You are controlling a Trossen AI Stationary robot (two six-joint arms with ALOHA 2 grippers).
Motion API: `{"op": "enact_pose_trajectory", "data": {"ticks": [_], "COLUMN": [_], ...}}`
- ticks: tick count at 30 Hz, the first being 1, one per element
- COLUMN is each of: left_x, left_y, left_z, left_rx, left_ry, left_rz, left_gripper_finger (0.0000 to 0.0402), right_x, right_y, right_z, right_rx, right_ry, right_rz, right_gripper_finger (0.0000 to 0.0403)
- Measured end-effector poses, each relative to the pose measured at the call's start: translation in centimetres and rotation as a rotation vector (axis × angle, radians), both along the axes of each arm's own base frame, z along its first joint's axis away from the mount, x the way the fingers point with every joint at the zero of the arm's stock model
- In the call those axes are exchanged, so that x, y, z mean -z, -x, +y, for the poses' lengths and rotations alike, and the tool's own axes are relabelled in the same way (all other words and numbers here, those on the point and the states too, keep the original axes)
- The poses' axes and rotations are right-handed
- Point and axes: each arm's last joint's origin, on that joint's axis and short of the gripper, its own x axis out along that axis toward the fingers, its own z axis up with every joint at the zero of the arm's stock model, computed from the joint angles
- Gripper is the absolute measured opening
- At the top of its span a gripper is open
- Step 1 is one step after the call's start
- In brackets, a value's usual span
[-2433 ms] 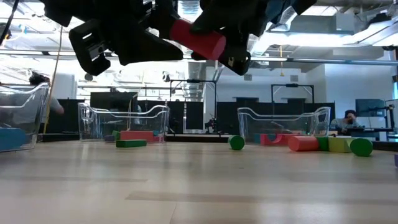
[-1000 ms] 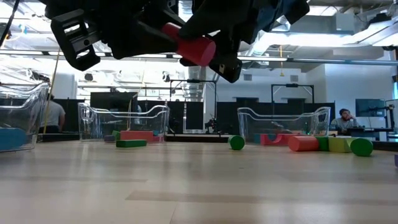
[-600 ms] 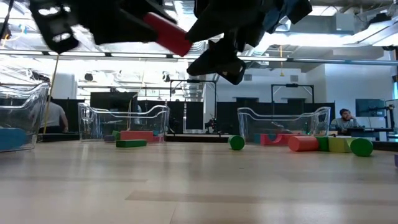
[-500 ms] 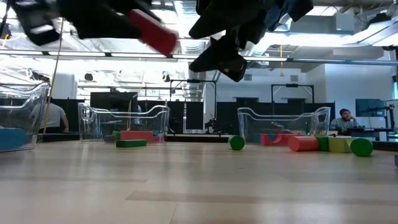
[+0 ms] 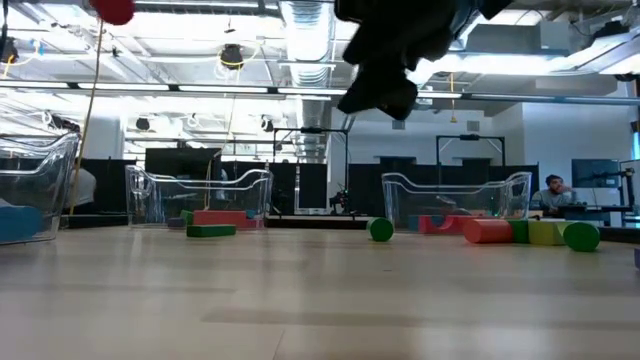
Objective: Sort blocks by size
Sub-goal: Put the red cylindrical block into the bottom left transparent bin
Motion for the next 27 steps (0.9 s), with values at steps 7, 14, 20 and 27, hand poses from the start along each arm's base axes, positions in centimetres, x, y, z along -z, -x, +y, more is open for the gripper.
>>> {"op": "enact_pose_trajectory", "data": {"ticks": [7, 14, 20, 27], "left_x": [-0.3, 0.5, 0.8, 1.9], "left_y": [1.6, 2.8, 3.5, 4.3], "left_z": [0.8, 1.2, 0.7, 0.6], "left_rx": [-0.124, -0.231, -0.249, -0.339], "left_ry": [0.052, 0.107, 0.208, 0.242], "left_rz": [0.179, 0.338, 0.444, 0.54], "left_gripper_finger": [0.0134, 0.0134, 0.0134, 0.0134], "right_x": [0.4, 0.8, 1.2, 1.6], "right_y": [0.5, 1.4, 2.1, 2.8], "right_z": [0.6, 1.8, 2.5, 2.9], "right_rx": [-0.014, -0.042, -0.049, -0.052], "right_ry": [0.013, 0.023, 0.028, 0.033], "right_rz": [0.055, 0.129, 0.194, 0.27], "right_gripper_finger": [0.0246, 0.0246, 0.0246, 0.0246]}}
